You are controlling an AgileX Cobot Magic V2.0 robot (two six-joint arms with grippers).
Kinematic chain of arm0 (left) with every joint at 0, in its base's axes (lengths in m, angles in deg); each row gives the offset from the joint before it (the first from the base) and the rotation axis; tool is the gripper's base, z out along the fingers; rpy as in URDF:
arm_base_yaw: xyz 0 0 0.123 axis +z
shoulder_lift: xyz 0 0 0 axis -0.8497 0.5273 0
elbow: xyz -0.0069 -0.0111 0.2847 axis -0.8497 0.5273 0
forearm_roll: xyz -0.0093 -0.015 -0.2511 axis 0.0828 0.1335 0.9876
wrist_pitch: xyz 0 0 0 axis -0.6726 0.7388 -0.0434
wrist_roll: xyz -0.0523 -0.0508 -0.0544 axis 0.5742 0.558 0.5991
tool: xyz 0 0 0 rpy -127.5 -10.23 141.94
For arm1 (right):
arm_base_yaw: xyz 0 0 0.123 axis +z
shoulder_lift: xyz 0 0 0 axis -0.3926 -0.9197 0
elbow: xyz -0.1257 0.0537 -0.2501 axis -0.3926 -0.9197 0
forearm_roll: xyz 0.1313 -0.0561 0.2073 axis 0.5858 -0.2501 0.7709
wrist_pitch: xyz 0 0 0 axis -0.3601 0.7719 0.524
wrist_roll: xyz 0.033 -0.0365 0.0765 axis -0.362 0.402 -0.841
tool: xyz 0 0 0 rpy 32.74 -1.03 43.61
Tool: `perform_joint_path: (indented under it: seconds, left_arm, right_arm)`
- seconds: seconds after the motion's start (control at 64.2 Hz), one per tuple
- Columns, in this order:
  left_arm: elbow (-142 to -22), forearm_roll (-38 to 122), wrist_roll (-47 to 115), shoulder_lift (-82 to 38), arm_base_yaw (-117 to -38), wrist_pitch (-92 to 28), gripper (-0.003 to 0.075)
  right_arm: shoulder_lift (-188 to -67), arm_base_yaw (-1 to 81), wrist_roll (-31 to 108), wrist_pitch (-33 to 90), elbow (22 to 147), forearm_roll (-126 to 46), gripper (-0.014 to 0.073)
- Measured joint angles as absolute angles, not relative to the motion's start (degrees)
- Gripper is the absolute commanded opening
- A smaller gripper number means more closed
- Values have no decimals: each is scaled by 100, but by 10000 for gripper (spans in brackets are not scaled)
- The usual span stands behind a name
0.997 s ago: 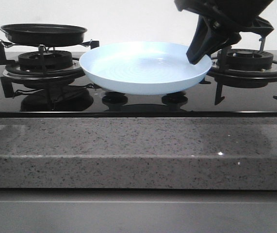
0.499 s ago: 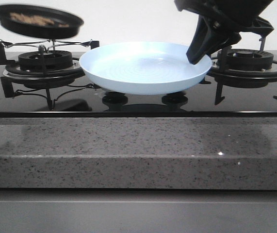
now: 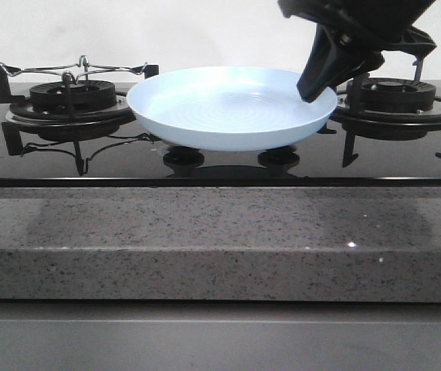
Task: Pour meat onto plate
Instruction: 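Lift the black pan with the left gripper toward the held plate, then tilt the pan with the left gripper, pouring meat onto the plate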
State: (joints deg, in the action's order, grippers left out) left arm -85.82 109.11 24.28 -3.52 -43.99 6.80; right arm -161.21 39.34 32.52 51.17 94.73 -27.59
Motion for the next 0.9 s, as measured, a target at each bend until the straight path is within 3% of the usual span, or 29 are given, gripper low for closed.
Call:
perform_joint_path:
  seconds: [0.514, 0.904]
  left_arm:
    - [-7957, 10836, 757, -709, -6484, -596, 18]
    - [-7957, 10836, -1281, -720, -7238, -926, 18]
  right_arm:
    - [-16121, 3934, 3252, 5117, 9473, -2759, -67]
    - [-16121, 3934, 3252, 5117, 9473, -2759, -67]
